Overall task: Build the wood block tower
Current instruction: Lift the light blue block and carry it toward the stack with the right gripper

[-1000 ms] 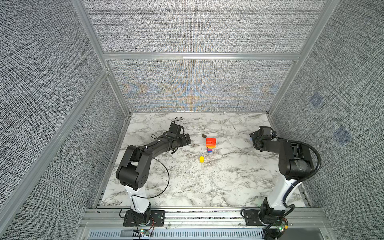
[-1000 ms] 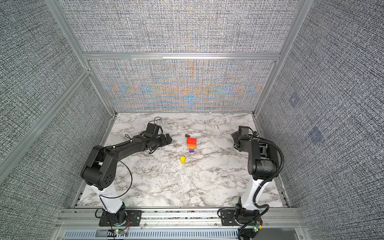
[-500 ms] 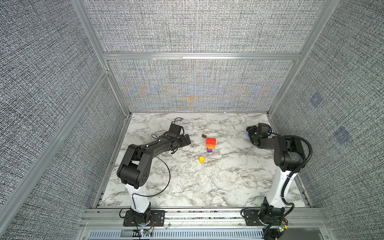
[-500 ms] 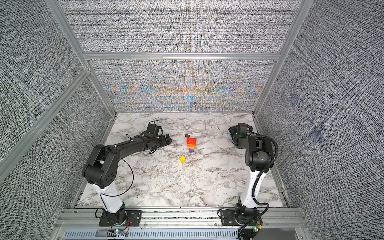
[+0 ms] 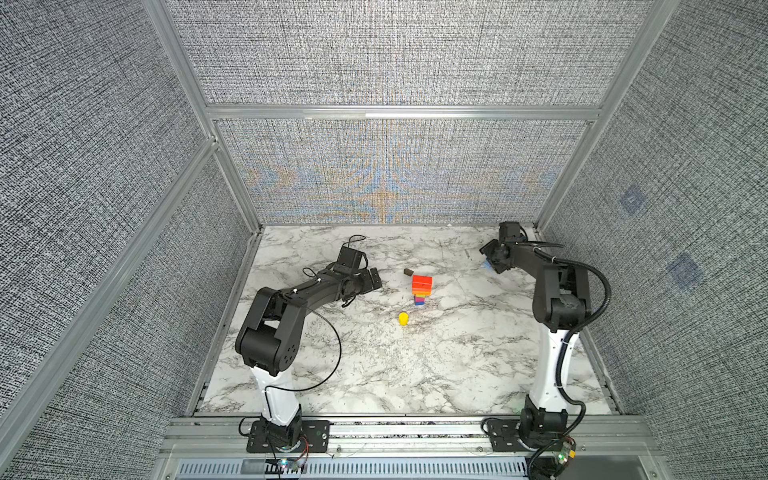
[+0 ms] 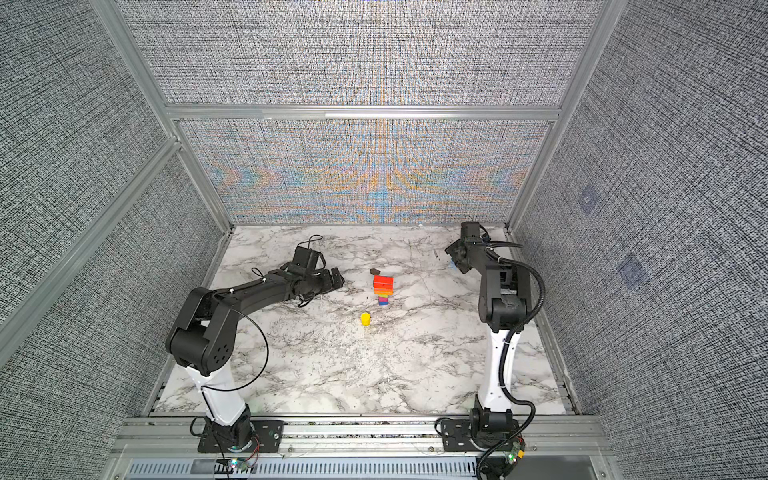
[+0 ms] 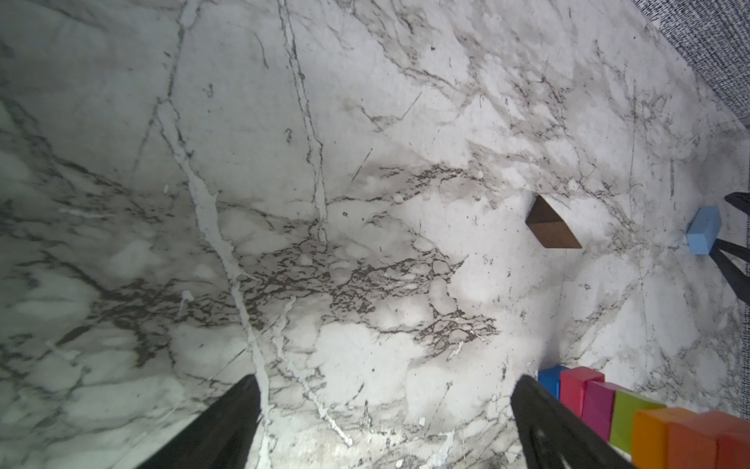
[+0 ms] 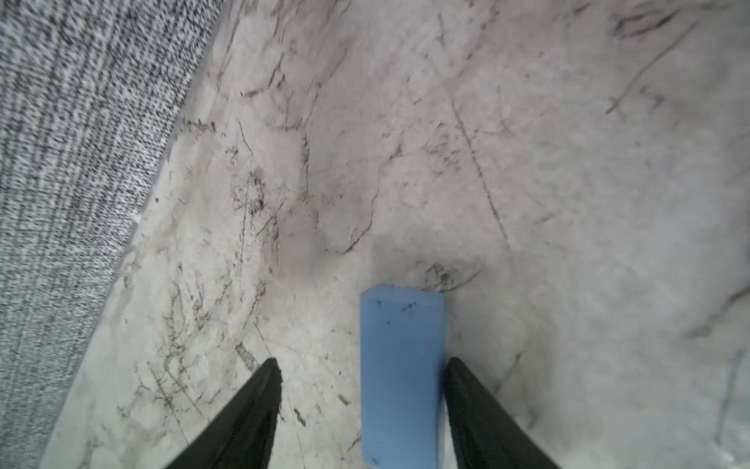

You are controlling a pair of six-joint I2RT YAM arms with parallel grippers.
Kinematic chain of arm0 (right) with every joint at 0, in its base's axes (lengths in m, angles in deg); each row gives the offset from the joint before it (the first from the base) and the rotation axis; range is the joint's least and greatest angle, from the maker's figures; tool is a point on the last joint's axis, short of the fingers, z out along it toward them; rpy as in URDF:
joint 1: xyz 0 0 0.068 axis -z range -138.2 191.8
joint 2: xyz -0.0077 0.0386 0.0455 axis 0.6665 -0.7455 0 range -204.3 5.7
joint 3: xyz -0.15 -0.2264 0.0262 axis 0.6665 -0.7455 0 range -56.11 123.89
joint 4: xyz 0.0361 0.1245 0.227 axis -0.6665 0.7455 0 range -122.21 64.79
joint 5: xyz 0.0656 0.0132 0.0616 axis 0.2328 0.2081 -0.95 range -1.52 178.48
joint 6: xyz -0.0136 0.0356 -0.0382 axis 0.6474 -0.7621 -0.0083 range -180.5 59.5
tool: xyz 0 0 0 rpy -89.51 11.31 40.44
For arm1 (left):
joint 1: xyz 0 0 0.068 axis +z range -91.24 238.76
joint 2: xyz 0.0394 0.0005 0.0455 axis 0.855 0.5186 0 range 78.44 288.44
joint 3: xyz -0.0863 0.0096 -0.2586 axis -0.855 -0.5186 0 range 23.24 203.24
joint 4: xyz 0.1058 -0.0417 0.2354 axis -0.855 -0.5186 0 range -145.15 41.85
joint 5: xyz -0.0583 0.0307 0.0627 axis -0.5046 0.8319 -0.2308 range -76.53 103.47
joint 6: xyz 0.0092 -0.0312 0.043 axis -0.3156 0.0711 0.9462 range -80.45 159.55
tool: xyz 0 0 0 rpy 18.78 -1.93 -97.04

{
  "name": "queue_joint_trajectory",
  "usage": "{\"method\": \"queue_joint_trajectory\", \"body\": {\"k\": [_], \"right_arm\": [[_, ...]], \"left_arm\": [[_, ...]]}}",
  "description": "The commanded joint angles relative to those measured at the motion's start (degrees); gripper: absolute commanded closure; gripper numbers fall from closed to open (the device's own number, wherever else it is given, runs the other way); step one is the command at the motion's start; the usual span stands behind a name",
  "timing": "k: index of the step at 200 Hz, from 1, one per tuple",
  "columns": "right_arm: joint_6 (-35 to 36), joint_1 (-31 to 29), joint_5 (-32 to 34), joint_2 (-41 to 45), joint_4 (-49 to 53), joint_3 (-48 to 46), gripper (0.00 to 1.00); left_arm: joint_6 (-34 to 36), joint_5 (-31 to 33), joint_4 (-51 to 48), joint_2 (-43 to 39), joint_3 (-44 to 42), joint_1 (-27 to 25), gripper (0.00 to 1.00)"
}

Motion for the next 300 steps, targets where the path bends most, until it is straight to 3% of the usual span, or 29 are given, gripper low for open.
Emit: {"method": "queue_joint_trajectory", "body": {"k": [1,35,60,149,220,300], "right_arm": [[4.1,-1.1,1.0,-2.8,18.9,4.2,0.34],[8.2,-1.5,1.8,-5.7,26.5,10.9,0.43],[10.6,-1.5,2.2,-7.6,30.8,14.7,0.57],[17.1,-1.5,-0.6,-8.1,34.4,16.6,0.89],[32.3,-4.4,-9.5,0.8,32.6,9.7,0.95],[43.7,-10.5,-10.3,14.9,36.5,0.2,0.99]], "left_arm": [[-0.1,-1.1,1.5,0.2,0.0,0.1,0.02],[-0.2,-1.6,1.8,0.0,-0.3,0.3,0.02],[-0.4,-2.2,2.1,0.1,-0.4,0.5,0.02],[-0.5,-3.8,2.5,0.2,-0.6,0.9,0.02],[0.2,-4.6,0.5,-5.2,-1.7,1.1,0.02],[-1.1,-3.8,-2.6,-15.8,-9.8,1.0,0.02]]}}
